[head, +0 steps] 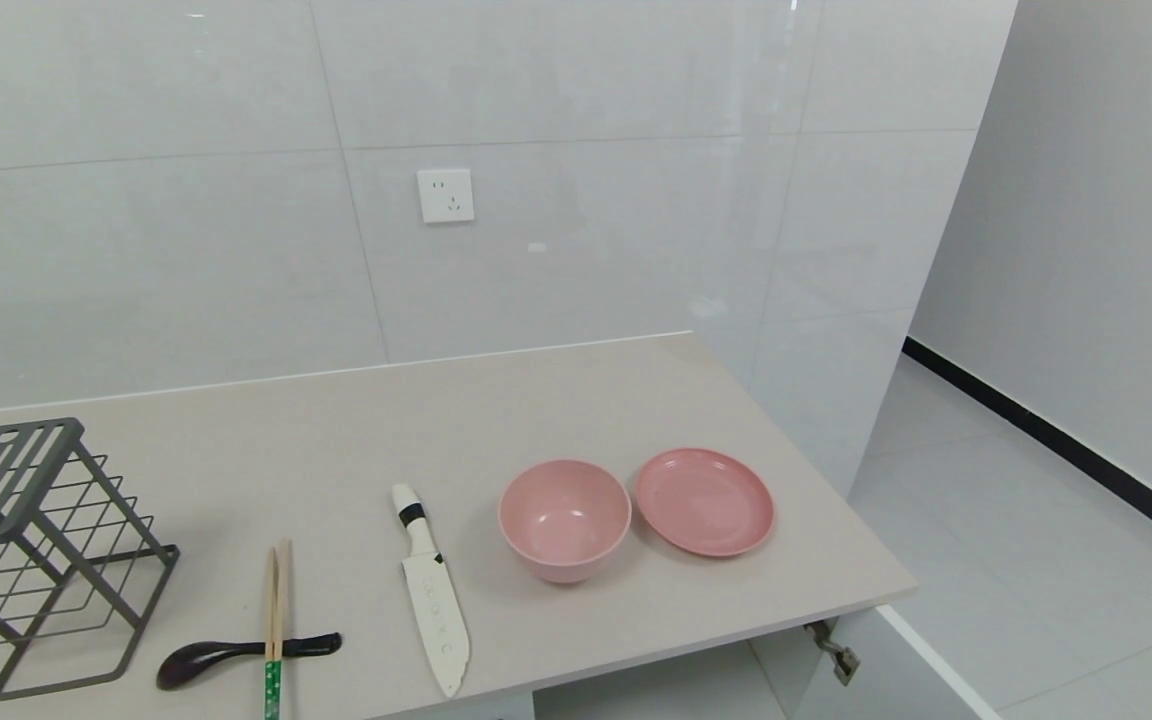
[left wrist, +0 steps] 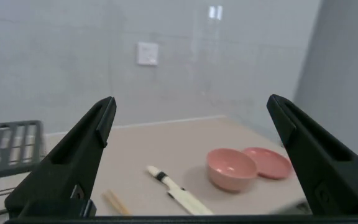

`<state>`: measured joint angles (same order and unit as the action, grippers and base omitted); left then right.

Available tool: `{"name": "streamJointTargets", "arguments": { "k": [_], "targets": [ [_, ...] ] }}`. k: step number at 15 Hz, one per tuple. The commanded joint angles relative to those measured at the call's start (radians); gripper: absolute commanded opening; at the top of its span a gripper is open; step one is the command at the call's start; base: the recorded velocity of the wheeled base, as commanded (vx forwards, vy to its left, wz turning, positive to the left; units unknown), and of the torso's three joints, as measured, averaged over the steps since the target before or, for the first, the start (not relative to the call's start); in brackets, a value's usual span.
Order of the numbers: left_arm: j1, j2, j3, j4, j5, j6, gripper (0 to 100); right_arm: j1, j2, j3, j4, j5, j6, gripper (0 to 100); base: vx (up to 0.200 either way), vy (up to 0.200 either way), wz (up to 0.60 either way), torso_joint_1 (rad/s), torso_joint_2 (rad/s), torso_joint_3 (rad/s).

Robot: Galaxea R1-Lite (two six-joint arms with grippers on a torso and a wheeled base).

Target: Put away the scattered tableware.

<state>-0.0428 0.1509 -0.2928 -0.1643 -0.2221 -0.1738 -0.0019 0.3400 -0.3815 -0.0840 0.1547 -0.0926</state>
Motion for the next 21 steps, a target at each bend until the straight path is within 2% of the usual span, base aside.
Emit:
{"name": "streamJointTargets", "arguments": {
  "k": [1,2,3,4,5,6,7,8,9,10,11,12,14,16,17,19,21],
  "targets": [
    [-0.085,0.262,-0.026,0.032,-0.143,-0.036,100,0.066,0.553,-0.08,-0.046,0.106,-0.067,100,0.0,0.0,0.0,0.0,0.0,0.0],
    [-0.104,0.315,-0.026,0.028,-0.157,-0.033,100,0.072,0.623,-0.089,-0.088,0.106,-0.069,100,0.0,0.0,0.0,0.0,0.0,0.0],
    [-0.169,0.443,-0.036,0.022,-0.157,-0.001,100,0.076,0.758,-0.086,-0.186,0.106,-0.07,100,0.0,0.0,0.0,0.0,0.0,0.0],
    [-0.213,0.535,-0.049,0.014,-0.154,0.057,100,0.074,0.824,-0.074,-0.237,0.106,-0.072,100,0.0,0.0,0.0,0.0,0.0,0.0],
    [-0.226,0.567,-0.054,0.011,-0.151,0.086,100,0.074,0.846,-0.063,-0.25,0.106,-0.072,100,0.0,0.0,0.0,0.0,0.0,0.0],
    [-0.246,0.661,-0.066,0.003,-0.137,0.218,100,0.077,0.873,-0.033,-0.278,0.106,-0.078,100,0.0,0.0,0.0,0.0,0.0,0.0],
    [-0.259,0.71,-0.082,0.002,-0.121,0.295,100,0.077,0.876,-0.02,-0.28,0.106,-0.095,100,0.0,0.0,0.0,0.0,0.0,0.0],
    [-0.275,0.753,-0.098,0.002,-0.1,0.353,100,0.076,0.876,-0.007,-0.281,0.106,-0.111,100,0.0,0.0,0.0,0.0,0.0,0.0],
    [-0.318,0.826,-0.157,0.002,-0.026,0.416,100,0.077,0.875,0.027,-0.281,0.106,-0.127,100,0.0,0.0,0.0,0.0,0.0,0.0],
    [-0.348,0.851,-0.192,0.003,0.01,0.419,100,0.079,0.876,0.041,-0.281,0.108,-0.128,100,0.0,0.0,0.0,0.0,0.0,0.0],
    [-0.408,0.929,-0.282,0.008,0.076,0.418,100,0.102,0.886,0.053,-0.281,0.106,-0.125,100,0.0,0.0,0.0,0.0,0.0,0.0],
    [-0.442,0.995,-0.336,0.009,0.121,0.416,100,0.122,0.918,0.046,-0.281,0.108,-0.124,100,0.0,0.0,0.0,0.0,0.0,0.0],
    [-0.497,1.124,-0.391,0.0,0.199,0.415,100,0.138,0.979,0.006,-0.292,0.111,-0.122,100,0.0,0.0,0.0,0.0,0.0,0.0],
    [-0.514,1.279,-0.436,-0.051,0.242,0.396,100,0.142,1.064,-0.046,-0.315,0.111,-0.122,100,0.0,0.0,0.0,0.0,0.0,0.0],
    [-0.513,1.346,-0.451,-0.113,0.247,0.375,100,0.142,1.099,-0.054,-0.344,0.111,-0.122,100,0.0,0.0,0.0,0.0,0.0,0.0],
    [-0.506,1.431,-0.465,-0.215,0.268,0.355,100,0.142,1.139,-0.053,-0.411,0.111,-0.121,100,0.0,0.0,0.0,0.0,0.0,0.0],
    [-0.508,1.489,-0.473,-0.236,0.273,0.353,100,0.142,1.212,-0.056,-0.479,0.111,-0.116,100,0.0,0.0,0.0,0.0,0.0,0.0]
  ]
}}
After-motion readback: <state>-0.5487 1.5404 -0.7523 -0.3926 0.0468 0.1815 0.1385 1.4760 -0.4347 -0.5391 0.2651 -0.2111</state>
